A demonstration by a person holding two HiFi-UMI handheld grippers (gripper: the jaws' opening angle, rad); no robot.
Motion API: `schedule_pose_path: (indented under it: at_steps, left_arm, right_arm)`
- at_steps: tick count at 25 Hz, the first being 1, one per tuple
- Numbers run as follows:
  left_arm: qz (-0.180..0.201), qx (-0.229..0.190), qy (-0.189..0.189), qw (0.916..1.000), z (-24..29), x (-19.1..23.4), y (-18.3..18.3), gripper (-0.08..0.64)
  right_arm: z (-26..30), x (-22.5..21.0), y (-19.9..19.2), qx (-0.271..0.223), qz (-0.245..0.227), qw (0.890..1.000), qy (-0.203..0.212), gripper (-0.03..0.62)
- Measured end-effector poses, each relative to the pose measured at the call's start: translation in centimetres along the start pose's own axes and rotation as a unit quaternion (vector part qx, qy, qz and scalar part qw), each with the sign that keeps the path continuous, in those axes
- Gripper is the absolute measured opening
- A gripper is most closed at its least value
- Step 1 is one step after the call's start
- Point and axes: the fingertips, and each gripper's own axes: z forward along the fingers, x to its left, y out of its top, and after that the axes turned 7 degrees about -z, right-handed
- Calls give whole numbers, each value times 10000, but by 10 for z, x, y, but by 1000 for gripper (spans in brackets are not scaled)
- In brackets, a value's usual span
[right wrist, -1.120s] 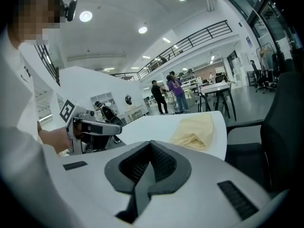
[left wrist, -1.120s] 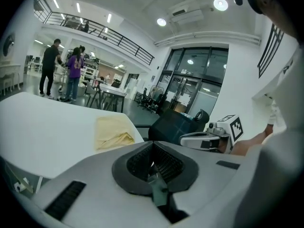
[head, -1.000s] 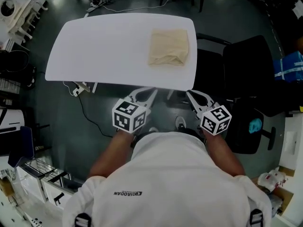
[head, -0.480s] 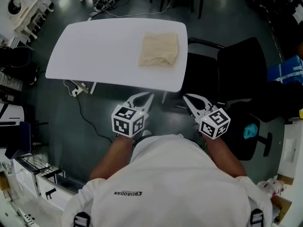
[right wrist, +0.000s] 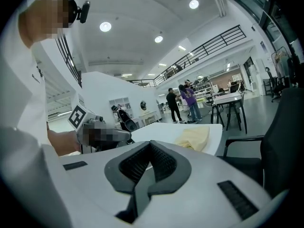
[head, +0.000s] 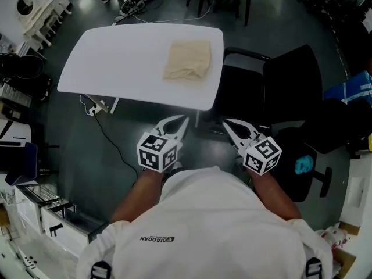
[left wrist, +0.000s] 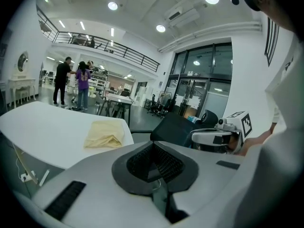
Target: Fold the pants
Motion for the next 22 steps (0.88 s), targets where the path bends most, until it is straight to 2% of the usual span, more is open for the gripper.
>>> schedule_pose_path:
  at_steps: [9,22]
  left_arm:
    - [33,143,114,9998,4,-16,-18,28]
    - [178,134,176,9996,4,-11,-6,28]
  right_arm:
    - [-17,-3,-24,84,296,9995,12,17]
    - [-10,-7,-19,-31,347,9994,-13,17]
